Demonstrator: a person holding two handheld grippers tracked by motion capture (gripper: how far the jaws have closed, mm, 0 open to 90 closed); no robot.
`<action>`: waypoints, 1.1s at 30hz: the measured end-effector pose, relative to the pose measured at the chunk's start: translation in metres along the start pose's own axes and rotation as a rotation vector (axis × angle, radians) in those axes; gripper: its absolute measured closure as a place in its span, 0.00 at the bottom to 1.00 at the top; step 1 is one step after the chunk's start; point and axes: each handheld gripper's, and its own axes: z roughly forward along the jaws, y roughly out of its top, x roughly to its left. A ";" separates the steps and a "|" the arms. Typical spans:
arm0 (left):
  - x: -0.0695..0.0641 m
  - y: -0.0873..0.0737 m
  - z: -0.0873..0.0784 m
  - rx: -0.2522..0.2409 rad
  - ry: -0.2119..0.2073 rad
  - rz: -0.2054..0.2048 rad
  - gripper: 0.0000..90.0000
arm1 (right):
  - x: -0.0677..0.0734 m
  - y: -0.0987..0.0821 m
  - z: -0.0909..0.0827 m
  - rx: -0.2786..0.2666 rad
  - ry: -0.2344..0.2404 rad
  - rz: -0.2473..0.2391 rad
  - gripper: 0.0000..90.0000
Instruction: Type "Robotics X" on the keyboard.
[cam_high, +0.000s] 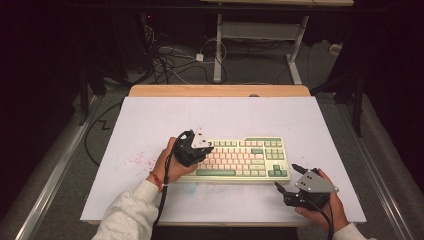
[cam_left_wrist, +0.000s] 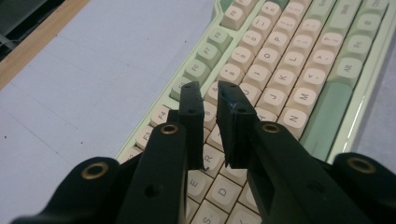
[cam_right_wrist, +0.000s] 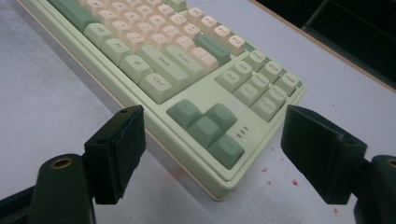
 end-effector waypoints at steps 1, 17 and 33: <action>0.000 -0.001 -0.001 -0.004 0.001 -0.001 0.82 | 0.000 0.000 0.000 0.000 0.000 0.000 0.25; -0.006 -0.022 -0.016 -0.065 0.105 0.023 0.29 | 0.000 0.001 -0.001 -0.006 0.004 -0.002 0.24; -0.014 -0.043 -0.038 -0.107 0.164 0.048 0.25 | -0.002 0.003 0.000 -0.010 0.019 0.015 0.24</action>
